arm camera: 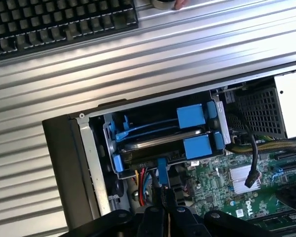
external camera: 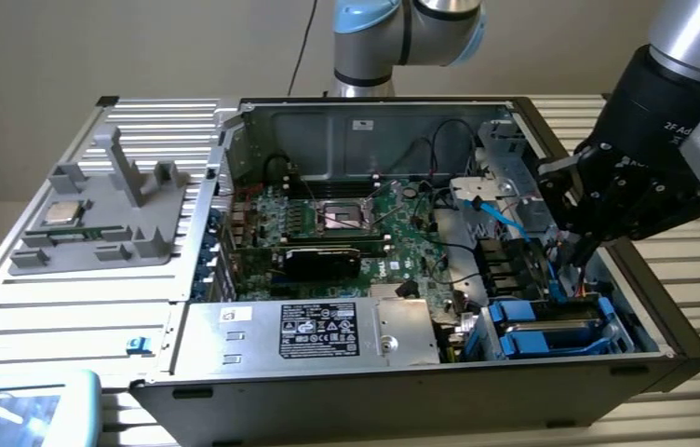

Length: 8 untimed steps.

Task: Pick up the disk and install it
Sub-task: 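Insert the second disk wire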

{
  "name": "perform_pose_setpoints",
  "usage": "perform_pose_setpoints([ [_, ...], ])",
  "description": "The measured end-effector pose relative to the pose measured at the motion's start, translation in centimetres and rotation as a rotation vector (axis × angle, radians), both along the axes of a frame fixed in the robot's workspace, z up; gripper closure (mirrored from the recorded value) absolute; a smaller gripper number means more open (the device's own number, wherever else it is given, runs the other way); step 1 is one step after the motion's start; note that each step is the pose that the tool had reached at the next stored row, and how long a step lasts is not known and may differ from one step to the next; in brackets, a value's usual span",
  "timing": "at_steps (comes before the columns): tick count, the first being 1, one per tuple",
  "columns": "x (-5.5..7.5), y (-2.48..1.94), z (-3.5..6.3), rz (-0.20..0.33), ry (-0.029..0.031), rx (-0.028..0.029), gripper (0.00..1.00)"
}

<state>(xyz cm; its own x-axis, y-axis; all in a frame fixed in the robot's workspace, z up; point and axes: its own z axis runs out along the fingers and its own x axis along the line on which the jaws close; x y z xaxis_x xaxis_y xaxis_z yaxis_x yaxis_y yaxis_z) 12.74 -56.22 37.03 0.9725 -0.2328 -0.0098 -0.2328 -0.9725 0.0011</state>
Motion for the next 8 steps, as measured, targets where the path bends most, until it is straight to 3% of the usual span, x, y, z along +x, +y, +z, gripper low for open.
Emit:
perform_pose_setpoints([
  [8, 0.0, 0.0, 0.0, 0.006, 0.0002, -0.0018, 0.89],
])
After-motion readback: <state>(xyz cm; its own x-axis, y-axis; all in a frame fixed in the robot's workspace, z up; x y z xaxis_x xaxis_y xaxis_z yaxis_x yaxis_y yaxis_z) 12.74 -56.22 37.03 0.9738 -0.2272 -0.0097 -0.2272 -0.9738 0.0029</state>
